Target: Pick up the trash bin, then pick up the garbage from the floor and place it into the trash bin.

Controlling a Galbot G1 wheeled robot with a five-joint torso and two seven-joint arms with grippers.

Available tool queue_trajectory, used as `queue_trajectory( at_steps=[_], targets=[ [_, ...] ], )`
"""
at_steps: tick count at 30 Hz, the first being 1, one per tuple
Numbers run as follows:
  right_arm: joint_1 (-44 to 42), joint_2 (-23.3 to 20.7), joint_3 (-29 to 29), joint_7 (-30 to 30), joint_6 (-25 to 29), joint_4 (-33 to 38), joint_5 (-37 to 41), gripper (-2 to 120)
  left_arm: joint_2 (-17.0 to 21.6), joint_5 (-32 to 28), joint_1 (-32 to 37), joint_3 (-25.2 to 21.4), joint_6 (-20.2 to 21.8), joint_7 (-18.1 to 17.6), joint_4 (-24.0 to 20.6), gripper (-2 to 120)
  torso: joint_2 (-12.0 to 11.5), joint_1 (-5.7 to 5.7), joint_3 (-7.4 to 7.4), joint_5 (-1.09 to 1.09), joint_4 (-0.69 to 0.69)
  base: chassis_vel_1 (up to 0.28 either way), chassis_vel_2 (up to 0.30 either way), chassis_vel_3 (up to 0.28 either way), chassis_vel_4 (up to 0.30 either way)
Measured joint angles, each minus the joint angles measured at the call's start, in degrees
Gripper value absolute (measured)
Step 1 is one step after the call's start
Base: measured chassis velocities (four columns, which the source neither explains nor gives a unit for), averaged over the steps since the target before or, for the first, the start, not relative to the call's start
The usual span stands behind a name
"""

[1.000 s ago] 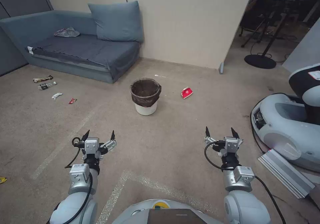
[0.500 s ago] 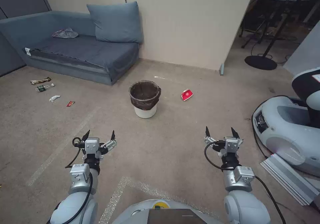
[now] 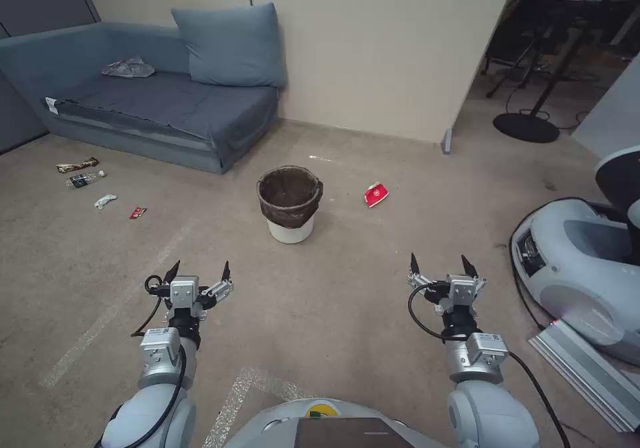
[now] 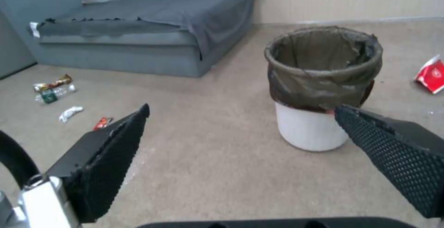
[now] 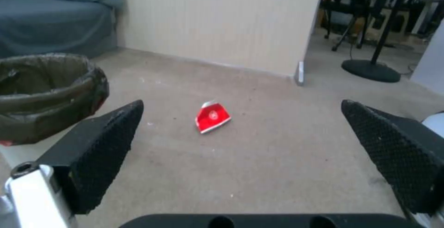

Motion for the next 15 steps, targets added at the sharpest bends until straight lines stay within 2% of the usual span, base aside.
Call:
queue_trajectory(
  at_steps=[15],
  targets=[
    [0.0,0.0,-0.2,-0.1,0.4,-0.1,-0.3,100,0.0,-0.1,0.1,0.0,-0.1,0.0,-0.3,100,0.0,0.00,0.00,0.00,0.00,-0.107,0.105,0.100,-0.105]
  ],
)
